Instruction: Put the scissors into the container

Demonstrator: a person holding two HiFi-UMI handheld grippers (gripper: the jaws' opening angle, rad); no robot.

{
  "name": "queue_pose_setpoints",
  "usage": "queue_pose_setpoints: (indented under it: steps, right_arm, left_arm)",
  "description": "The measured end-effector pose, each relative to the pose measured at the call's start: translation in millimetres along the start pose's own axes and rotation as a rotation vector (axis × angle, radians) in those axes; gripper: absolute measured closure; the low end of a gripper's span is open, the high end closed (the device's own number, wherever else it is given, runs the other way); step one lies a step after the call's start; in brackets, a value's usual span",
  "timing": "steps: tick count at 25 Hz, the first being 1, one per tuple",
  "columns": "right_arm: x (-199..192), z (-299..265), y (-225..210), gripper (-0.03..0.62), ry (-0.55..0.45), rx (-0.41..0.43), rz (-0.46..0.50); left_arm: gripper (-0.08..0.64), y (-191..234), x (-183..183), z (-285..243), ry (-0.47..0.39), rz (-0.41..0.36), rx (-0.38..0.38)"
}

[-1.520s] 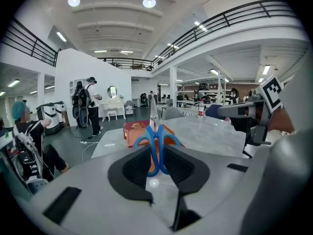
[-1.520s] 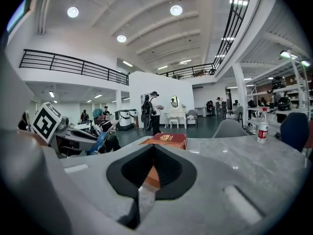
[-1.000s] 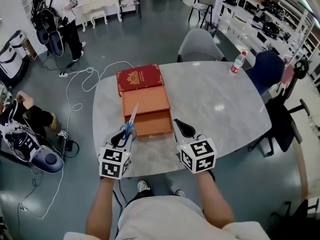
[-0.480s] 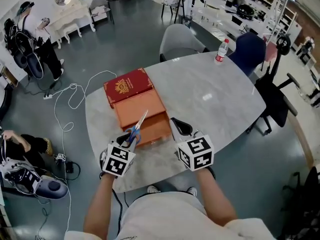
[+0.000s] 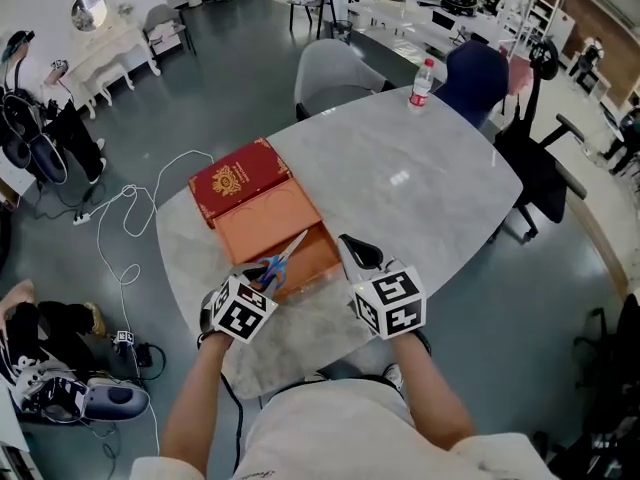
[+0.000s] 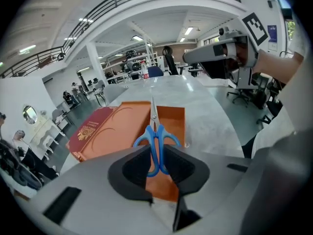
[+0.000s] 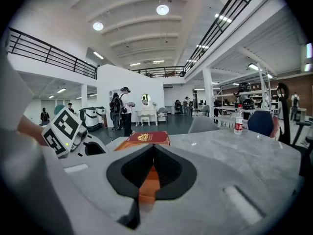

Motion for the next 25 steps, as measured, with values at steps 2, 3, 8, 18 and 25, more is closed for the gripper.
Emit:
queue_pose_setpoints:
  steps: [2,3,8,18,25]
  right_arm:
    - [-2,-2,0,0.588,0.002,-0.004,-0.006]
    - [-3,-3,-1,0.588,0.002,-0.005,-0.008]
    - [-11,-8,-3,0.588,0.01,-0.017,-0.018]
    - [-22,-5,-9,0.588,0.022,-0.033,-0.032]
    - [-27,-4,-10,0.588,0.042,-0.034,-0.037]
  left_arm:
    - [0.48,3,2,-6,0.021,-0.026,-0.016]
    - [0.48,4,2,-9,0.029,-0.037,-0.023]
    - [0.48,12,2,-25,0.079,-0.082,-0.059]
    - [0.48,11,-4,-55,0.2,-0.174,-0.128]
    - [0.48,7,-1,-67,0.237,-0.225,-0.161]
Point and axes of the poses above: the fingertips, and each gripper's own axes: z backward along the fingers, y to its left, x out of its top, the point moved 8 cm from there along z, backward along the fingers, and after that the axes turned 1 degree about -z, right-handed, at the moved point
